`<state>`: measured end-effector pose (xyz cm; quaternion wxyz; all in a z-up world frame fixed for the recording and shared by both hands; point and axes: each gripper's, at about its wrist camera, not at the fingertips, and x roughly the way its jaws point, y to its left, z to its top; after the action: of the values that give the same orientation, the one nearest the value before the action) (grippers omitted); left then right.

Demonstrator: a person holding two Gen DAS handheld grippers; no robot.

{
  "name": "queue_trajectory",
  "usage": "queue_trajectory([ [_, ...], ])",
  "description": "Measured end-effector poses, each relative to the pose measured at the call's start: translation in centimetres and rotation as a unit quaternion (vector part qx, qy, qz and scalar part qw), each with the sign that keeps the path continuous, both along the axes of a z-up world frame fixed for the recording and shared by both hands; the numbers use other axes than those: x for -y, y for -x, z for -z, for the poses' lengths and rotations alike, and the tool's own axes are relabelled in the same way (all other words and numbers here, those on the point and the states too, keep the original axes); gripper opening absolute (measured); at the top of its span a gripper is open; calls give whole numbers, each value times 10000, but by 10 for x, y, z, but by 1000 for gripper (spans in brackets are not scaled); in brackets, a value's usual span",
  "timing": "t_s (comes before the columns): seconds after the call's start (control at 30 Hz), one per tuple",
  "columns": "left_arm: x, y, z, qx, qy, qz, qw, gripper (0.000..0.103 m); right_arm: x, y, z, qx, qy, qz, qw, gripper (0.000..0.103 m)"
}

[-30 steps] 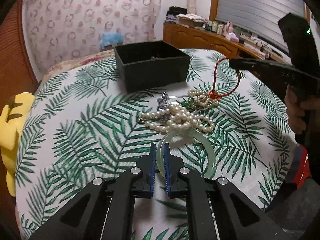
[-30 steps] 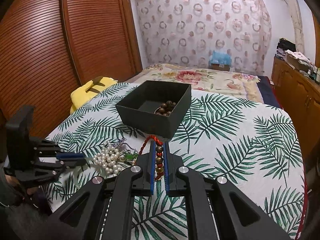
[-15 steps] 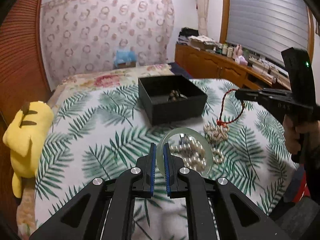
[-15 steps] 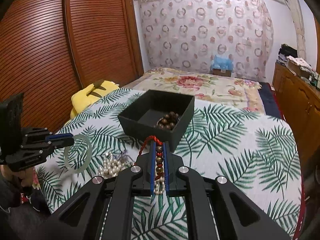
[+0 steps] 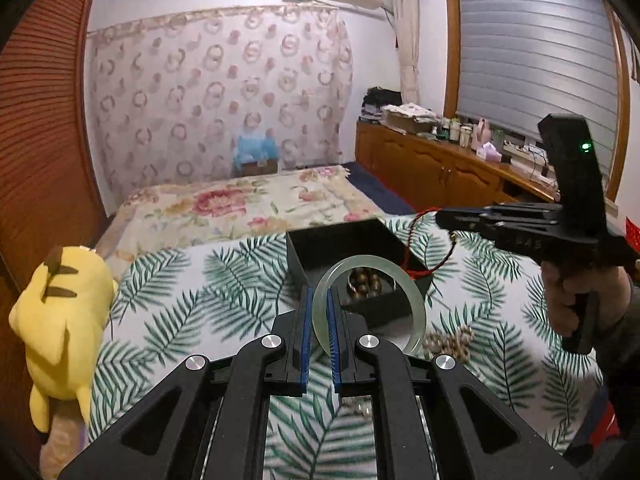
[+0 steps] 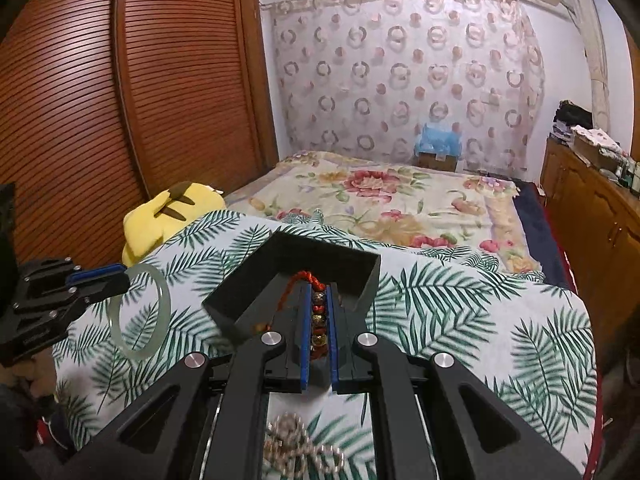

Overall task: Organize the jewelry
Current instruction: 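Drop the red bracelet and jade bangle into the black box, opening both grippers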

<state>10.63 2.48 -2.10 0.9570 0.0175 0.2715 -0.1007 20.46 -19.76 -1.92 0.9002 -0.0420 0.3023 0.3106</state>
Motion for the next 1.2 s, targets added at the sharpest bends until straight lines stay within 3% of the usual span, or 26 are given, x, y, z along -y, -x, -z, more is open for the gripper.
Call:
queue_trajectory([
  [0.4,8,-40,-3,25,-130,-33,9999,7,-36,-31,32,-242,470,-188,9984,9],
  [0.73,21,-72,10,-163,-258,-37,9995,7,-31,-27,39,-315,492,-248,9980,9],
  [0.87,23,-79,14,-221,-266,-80,9994,7,-27,-23,38,-271,415,-266,9984,26],
  [1.2,27,-91,24,-328,-424,-116,9985,7,-6,-8,33,-146,135,-118,9997,26],
])
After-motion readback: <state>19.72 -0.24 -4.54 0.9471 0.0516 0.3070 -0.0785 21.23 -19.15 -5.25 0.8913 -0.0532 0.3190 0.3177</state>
